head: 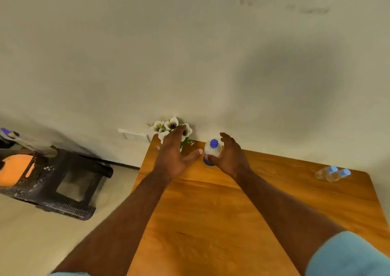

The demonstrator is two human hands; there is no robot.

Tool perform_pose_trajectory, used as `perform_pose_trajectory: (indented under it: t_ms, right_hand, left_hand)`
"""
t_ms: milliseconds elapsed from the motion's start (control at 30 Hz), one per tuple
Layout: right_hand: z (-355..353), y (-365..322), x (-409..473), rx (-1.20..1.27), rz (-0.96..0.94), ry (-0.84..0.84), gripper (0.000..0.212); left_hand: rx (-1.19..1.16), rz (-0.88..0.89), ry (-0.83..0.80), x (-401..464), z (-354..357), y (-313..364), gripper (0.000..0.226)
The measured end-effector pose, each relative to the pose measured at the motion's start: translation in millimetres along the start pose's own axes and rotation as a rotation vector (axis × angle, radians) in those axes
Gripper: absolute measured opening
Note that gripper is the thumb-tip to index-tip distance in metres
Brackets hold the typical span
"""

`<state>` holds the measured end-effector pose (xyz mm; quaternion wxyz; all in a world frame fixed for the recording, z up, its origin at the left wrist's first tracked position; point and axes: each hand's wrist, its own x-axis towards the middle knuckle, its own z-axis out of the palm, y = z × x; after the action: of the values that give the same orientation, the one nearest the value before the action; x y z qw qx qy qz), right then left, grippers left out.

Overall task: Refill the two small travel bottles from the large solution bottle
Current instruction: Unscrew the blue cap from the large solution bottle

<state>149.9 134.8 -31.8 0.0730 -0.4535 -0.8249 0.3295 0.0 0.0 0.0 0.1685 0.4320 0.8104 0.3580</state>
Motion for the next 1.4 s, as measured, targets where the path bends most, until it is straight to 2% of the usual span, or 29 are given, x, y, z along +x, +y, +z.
perform_pose_trajectory:
  t_ms: [233, 433, 600, 833, 1100, 1233, 1400]
  right_hand:
    - [24.1, -4.8, 12.5, -0.006, 0.077, 0.045, 0.099]
    - [15.2, -5.9, 4.5, 0.007, 0.066, 0.062, 0.097]
    - [-22.5, -20.0, -21.6, -0.028, 0.001, 0.051, 0.098]
    - [-122.2, -68.6, -70.6, -0.021, -0.129, 0.095, 0.1]
    - [-284.2, -125.7, -137.5, -0.055, -0.284, 0.228, 0.097]
    - [-355.2, -149.3, -170.3, -0.088, -0.345, 0.27, 0.095]
    - [-436.6, -174.5, -218.5, -0.085, -0.406, 0.326, 0.093]
  left_hand:
    - [0.037, 0.011, -0.01, 2.1, 1.4, -10.4, 0.092]
    - [-0.01, 0.011, -0.037, -2.9, -3.5, -7.1, 0.097]
    - [-0.183, -0.022, -0.194, -12.6, -10.2, 11.6, 0.127]
    - [-0.342, 0.056, -0.27, -15.2, -17.8, 91.4, 0.133]
    - [-0.484, 0.273, -0.295, -18.5, -60.0, 233.1, 0.104]
    - [-0.541, 0.441, -0.351, -31.3, -91.9, 310.0, 0.06]
    - [-0.621, 0.564, -0.328, -54.9, -122.1, 397.4, 0.05]
